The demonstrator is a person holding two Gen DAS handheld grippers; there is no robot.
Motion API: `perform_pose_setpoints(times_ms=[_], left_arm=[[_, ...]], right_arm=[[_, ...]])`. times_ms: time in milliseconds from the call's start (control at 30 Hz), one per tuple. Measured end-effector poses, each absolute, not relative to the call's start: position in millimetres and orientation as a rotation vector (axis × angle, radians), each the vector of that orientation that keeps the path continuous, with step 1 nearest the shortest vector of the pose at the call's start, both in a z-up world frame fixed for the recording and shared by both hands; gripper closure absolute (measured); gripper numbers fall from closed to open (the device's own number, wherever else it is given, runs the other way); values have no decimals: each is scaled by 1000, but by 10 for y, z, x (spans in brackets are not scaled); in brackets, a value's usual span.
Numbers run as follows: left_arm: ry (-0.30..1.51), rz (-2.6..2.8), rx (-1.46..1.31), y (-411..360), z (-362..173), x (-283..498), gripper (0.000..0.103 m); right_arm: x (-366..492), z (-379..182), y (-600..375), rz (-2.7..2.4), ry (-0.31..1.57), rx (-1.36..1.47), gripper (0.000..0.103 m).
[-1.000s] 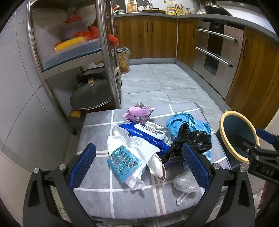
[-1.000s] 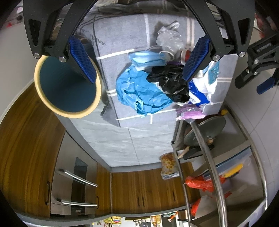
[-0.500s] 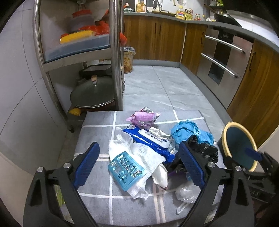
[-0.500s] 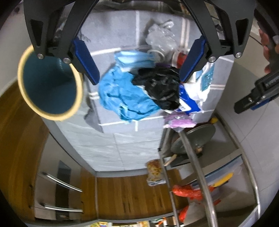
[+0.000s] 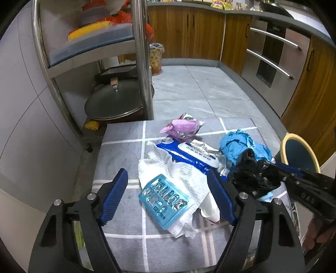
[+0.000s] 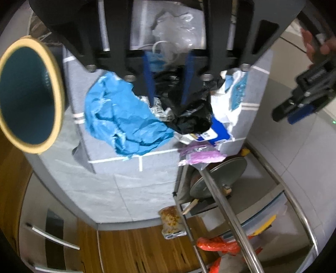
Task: Collect trash
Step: 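Grasp the black plastic bag with the right gripper while the left gripper approaches the clear plastic bag, then grasp the clear plastic bag with the left gripper while the right gripper carries the black bag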
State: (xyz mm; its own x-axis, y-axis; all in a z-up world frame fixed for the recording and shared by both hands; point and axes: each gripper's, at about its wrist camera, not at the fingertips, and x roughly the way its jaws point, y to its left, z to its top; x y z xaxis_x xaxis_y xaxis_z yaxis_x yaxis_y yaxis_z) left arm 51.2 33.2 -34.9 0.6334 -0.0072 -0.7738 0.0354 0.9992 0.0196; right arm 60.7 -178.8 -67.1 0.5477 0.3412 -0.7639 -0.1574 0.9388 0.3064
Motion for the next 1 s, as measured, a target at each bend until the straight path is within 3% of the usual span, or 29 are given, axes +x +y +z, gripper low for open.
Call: perform_pose_setpoints(times_ms=[400, 900, 1000], left_arm=[[975, -163, 73, 89, -580, 500, 61], [1031, -494, 248, -1037, -1028, 199, 62], [1082, -484, 296, -1146, -1202, 217, 68]], right_arm=[[529, -151, -1881, 295, 825, 212, 91], [306, 348, -2697, 208, 778, 160, 93], [333, 309, -2816, 199, 771, 197, 93]])
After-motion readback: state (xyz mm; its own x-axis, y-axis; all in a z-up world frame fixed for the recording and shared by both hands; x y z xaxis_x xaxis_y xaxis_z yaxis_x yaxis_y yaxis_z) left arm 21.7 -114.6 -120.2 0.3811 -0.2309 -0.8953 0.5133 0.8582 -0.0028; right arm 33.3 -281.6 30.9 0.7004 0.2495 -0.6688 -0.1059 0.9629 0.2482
